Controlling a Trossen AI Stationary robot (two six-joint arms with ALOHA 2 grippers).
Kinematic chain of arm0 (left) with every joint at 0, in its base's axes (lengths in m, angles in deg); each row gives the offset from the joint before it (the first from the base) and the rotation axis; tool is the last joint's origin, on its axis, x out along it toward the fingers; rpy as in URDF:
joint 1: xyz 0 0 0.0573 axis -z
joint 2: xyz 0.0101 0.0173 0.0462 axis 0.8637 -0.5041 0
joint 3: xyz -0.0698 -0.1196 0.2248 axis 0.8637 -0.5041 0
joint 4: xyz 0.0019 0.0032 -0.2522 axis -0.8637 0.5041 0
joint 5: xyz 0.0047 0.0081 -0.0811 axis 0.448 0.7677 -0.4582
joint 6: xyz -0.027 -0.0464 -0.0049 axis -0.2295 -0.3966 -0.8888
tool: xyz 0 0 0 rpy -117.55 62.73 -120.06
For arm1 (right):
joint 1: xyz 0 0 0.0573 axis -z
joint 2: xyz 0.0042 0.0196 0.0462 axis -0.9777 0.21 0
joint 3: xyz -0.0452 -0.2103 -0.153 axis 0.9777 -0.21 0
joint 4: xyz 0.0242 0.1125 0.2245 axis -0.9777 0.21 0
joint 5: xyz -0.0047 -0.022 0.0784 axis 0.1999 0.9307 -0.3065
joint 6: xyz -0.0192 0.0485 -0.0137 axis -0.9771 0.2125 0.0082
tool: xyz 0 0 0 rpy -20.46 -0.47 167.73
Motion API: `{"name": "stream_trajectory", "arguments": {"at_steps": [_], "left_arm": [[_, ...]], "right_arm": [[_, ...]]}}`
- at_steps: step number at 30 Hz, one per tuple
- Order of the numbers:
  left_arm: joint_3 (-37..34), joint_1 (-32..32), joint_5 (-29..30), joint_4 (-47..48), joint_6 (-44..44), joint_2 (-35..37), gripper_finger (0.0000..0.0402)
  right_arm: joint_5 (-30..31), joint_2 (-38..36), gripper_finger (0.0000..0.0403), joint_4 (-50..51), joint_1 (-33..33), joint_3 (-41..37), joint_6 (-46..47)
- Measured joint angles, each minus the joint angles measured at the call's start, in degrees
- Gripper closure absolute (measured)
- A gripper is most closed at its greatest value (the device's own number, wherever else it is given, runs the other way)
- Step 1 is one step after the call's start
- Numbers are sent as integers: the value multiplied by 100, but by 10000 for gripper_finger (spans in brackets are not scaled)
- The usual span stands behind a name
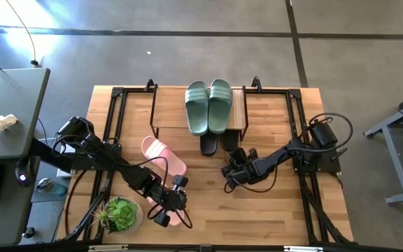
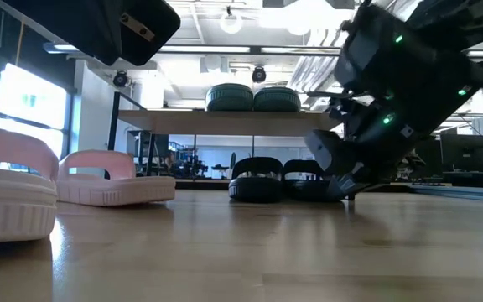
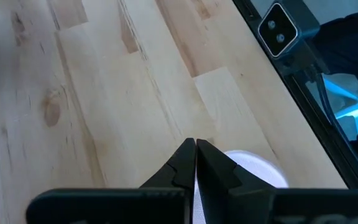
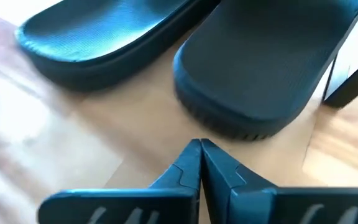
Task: Pick and place slides into the shelf
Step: Adjust the black slippers under the shelf
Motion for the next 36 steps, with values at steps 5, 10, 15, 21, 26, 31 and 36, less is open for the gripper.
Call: {"name": "stream_trajectory", "arguments": {"at_steps": [5, 10, 15, 21, 26, 31, 36], "left_arm": [[0, 2, -2, 0, 0, 0, 399], [0, 2, 0, -1, 1, 0, 399], [0, 2, -2, -15, 0, 0, 399], [0, 2, -2, -3, -102, 0, 399], [0, 2, -2, -4, -104, 0, 399], [0, 2, -2, -4, -105, 0, 399], [0, 2, -2, -7, -106, 0, 399]], "right_arm": [[-27, -268, 403, 6, -362, 1, 68], [-755, -443, 403, -1201, -599, 59, -1083], [-1260, -38, 403, -3326, -374, 56, -2722], [-771, 285, 403, -3383, 42, 107, -2891], [-752, 465, 403, -3565, 214, 109, -2743], [-669, 489, 403, -3660, 226, 109, -2752], [-521, 489, 403, -3652, 322, 109, -2674]]}}
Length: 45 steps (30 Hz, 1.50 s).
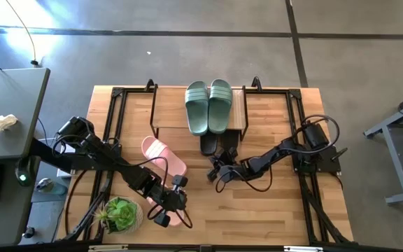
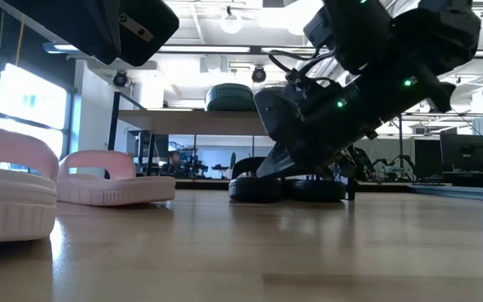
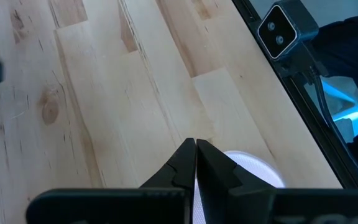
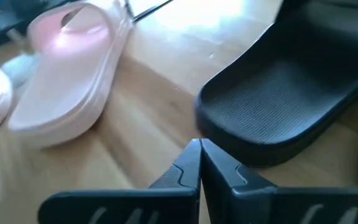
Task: Pick and place slides into the shelf
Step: Adjust the black slippers under the shelf
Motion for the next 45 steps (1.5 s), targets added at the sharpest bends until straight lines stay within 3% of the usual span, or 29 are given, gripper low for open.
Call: {"name": "stream_trajectory", "arguments": {"at_steps": [15, 19, 22, 25, 45], "left_arm": [[0, 0, 0, 0, -52, 0, 399], [0, 0, 0, 0, -50, 0, 399], [0, 0, 0, 0, -48, 0, 399], [0, 0, 0, 1, -48, -1, 399], [0, 0, 0, -4, -50, 0, 399]], "right_arm": [[126, 0, 403, -169, 137, 0, -348], [-430, -2, 403, -490, 32, 2, -690], [-813, 0, 403, -340, 28, 2, -402], [-503, 86, 403, 3, 37, 1, -303], [147, 120, 403, 48, 282, 2, 34]]}}
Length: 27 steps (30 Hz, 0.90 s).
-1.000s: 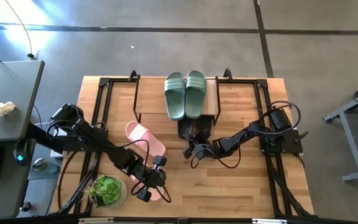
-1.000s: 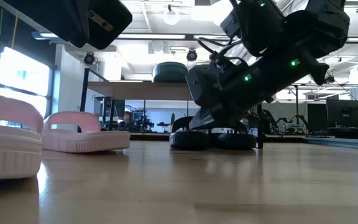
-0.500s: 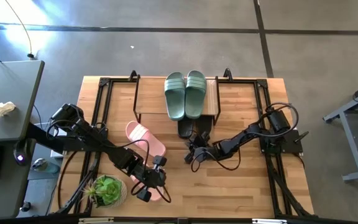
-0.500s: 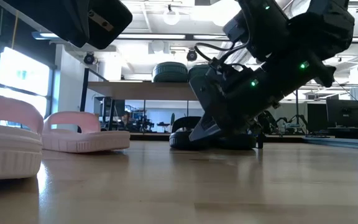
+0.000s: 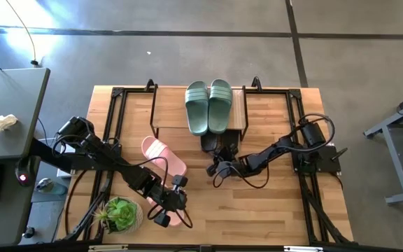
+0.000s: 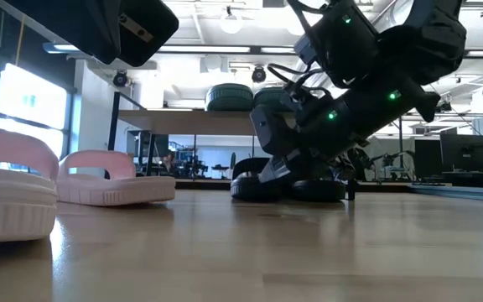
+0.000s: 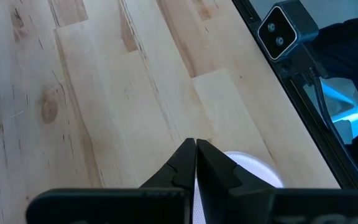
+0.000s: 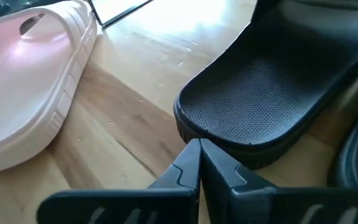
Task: Pick and place slides into the shelf
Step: Adjust the black slippers under the shelf, then adjust the pink slippers
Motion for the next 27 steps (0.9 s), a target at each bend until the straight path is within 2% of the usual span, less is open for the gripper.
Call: {"name": "stream_trajectory", "arguments": {"at_steps": [17, 27], "left_arm": [[0, 0, 0, 4, 0, 0, 399], [0, 0, 0, 4, 0, 0, 399]], "right_arm": [[70, 0, 403, 30, 62, 0, 26], [-85, -39, 403, -181, -156, 0, -18]]}}
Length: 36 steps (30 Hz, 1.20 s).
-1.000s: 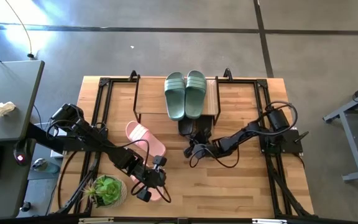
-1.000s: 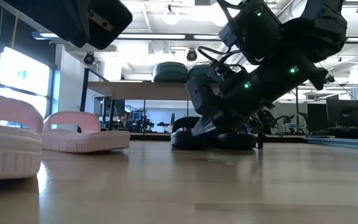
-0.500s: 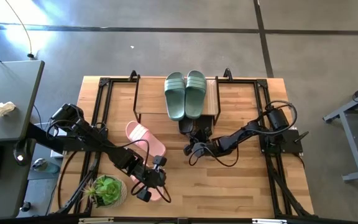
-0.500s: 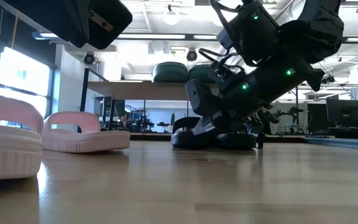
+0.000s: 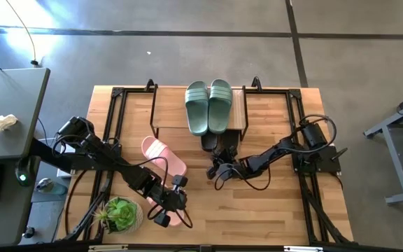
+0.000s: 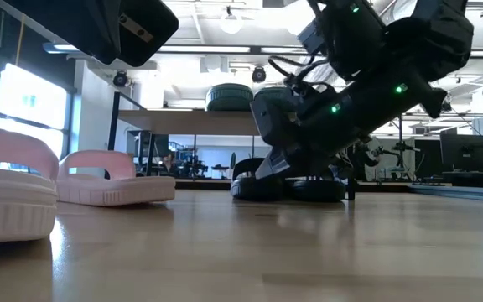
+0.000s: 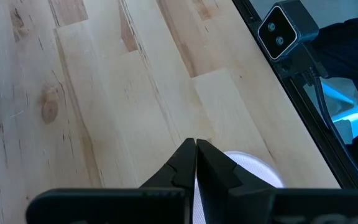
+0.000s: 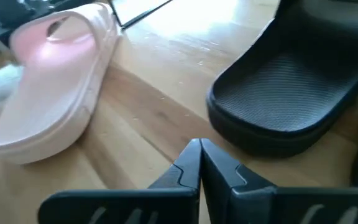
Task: Pick and place slides into the shelf
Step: Adjust the pink slippers
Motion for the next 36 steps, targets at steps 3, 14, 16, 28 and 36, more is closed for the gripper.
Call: {"name": "stream_trajectory", "arguments": {"at_steps": [3, 14, 16, 28, 36], "left_arm": [[0, 0, 0, 2, -2, -2, 399], [2, 4, 162, 795, -667, -2, 399], [2, 4, 607, 1157, -988, -1, 399], [0, -7, 3250, 4258, -4211, 404, 399], [-417, -110, 2987, 4658, -5302, 358, 399]], "right_arm": [[-299, -90, 403, -76, -64, 0, -227], [-2077, -374, 403, -1250, -391, 0, -2186], [-2059, -374, 403, -1229, -424, 0, -2297], [-2052, -373, 403, -1109, -439, 0, -2408], [-2060, -372, 403, -1072, -439, 0, -2542]]}}
